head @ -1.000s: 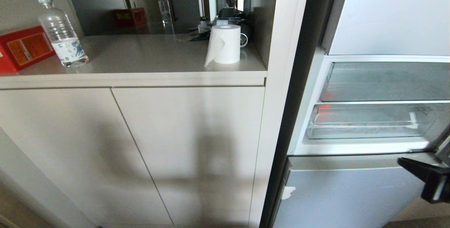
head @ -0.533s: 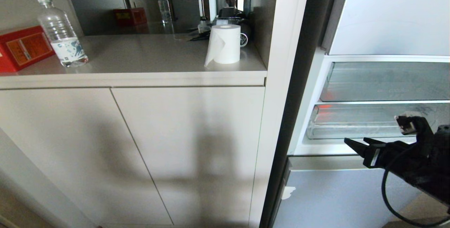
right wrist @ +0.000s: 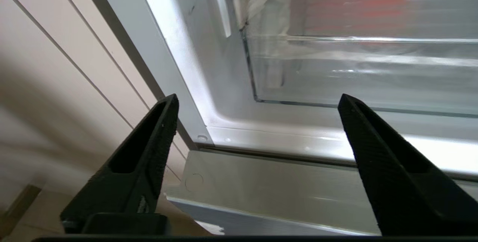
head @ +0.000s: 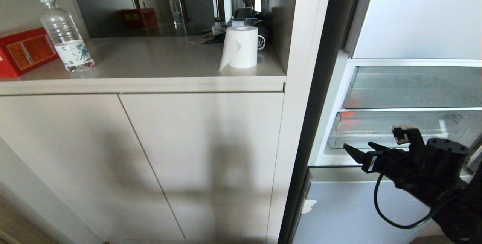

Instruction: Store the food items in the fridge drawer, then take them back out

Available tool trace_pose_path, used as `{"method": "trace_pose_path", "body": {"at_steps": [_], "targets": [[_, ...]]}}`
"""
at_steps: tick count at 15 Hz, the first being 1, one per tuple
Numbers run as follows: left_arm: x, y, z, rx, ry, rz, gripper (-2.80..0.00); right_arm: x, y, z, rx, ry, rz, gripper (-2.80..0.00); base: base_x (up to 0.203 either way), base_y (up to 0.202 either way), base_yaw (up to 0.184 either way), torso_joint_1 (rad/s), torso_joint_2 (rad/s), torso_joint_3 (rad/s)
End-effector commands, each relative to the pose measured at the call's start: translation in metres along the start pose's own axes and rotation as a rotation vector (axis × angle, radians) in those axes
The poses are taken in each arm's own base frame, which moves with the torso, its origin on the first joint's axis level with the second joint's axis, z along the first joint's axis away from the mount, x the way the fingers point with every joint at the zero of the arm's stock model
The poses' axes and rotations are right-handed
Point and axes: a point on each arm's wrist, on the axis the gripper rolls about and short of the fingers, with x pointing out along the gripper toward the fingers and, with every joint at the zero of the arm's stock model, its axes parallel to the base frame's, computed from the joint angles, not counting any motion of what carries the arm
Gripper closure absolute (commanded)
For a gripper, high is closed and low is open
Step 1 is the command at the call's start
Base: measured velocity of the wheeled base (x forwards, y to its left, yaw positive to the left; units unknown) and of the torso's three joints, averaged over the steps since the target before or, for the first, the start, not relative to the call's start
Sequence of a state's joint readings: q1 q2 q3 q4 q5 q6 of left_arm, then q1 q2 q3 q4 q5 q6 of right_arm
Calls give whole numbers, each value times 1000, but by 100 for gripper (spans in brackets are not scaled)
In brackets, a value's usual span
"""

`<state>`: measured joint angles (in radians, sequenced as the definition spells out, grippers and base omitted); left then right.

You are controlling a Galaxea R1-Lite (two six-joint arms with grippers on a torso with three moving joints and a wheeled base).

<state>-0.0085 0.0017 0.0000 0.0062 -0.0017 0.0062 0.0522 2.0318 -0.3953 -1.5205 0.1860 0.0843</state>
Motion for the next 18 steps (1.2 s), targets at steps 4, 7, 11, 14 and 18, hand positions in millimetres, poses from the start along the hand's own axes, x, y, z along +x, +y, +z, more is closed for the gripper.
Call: {"method": "trace_pose_path", "body": {"at_steps": [4,7,11,14,18], "targets": [[0,0,0,0,1,-1,0,21,5,2,-14,-45,7,-280,0,0,0,0,0,0],[0,0,0,0,1,1,0,29,5,11,-20,-87,0,-280,0,0,0,0,0,0],[0,0,0,0,1,-1,0,38,3,16,-22,-88,-24,-280,0,0,0,0,0,0],[0,0,0,0,1,-1,0,43,2,12,-23,-71,-29,-280,0,0,0,0,0,0],[0,0,0,0,1,0,0,52,-1,7,-22,-72,-65,-280,0,0,0,0,0,0]]}}
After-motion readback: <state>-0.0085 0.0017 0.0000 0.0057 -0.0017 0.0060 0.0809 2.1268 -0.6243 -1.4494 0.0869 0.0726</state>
